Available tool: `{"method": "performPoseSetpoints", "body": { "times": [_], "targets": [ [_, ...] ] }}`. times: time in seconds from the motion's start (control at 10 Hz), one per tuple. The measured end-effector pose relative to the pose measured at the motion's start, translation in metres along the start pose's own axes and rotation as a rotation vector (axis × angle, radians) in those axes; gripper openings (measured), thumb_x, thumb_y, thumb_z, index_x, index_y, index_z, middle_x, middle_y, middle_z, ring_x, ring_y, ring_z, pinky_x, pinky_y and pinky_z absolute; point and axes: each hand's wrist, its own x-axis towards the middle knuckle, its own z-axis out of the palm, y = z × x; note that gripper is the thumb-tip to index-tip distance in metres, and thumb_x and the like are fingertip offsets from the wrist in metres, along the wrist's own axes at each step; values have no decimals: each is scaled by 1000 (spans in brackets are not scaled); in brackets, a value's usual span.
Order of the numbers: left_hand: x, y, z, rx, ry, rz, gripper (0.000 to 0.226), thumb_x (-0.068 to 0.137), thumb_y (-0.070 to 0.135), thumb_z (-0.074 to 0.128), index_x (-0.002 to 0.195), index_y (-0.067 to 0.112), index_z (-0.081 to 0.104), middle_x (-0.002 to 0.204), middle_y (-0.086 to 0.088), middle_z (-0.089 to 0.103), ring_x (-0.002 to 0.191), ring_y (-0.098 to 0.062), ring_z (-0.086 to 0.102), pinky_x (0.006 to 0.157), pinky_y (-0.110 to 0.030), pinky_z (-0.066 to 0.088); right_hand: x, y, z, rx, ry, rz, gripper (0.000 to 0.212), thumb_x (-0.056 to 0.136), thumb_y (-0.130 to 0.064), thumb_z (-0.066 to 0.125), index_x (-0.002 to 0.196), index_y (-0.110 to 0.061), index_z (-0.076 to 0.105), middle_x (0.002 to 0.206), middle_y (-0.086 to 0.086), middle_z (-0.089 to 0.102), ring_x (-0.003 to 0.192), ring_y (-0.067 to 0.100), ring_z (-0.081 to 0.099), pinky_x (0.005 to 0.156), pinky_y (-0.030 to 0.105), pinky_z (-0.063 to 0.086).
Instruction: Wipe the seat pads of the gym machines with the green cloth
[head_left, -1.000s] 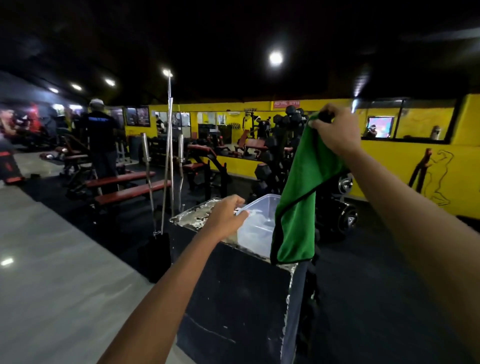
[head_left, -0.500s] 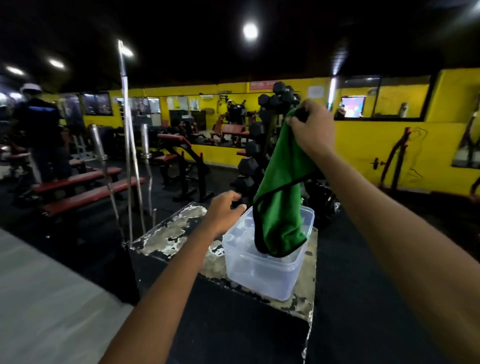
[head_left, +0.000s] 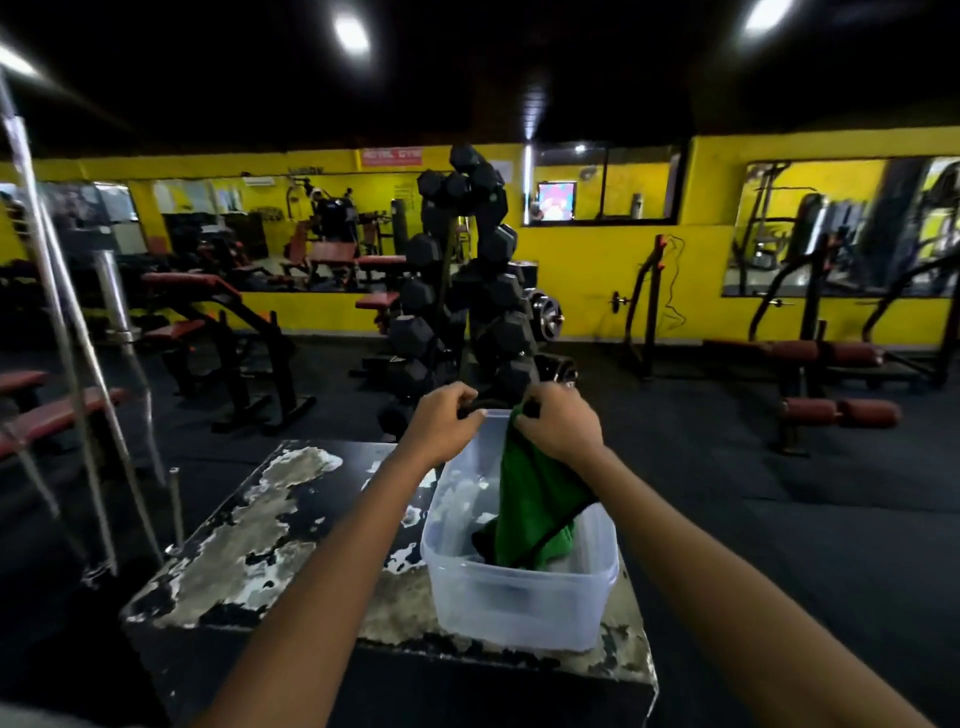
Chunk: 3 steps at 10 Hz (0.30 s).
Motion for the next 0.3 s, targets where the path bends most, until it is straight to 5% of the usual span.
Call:
{"method": "performPoseSetpoints", "body": {
  "times": [0.1,0.2,0.3],
  "targets": [
    [-1,-11,9,-26,-50,-3,31,89,17,64,117,3,60,116,-10,63,108,-21,57,75,-11,33,-8,13,21,-67,-167,61,18,82,-25,60,91,-10,62,103,14,64,98,33,59,74,37,50],
    [-3,-22,17,-57,-91,2,32,89,17,63,118,3,60,121,-10,62,113,-20,56,84,-15,36,-15,28,39,-256,-454,55,35,89,-36,58,114,-11,60,124,13,58,116,30,51,90,37,44],
    [-2,-26,20,-77,-104,-5,33,90,17,63,118,2,59,123,-11,61,116,-21,56,89,-19,37,-18,28,39,-237,-498,92,55,92,-41,55,136,-10,45,144,16,40,131,31,38,104,38,34]
  ]
}}
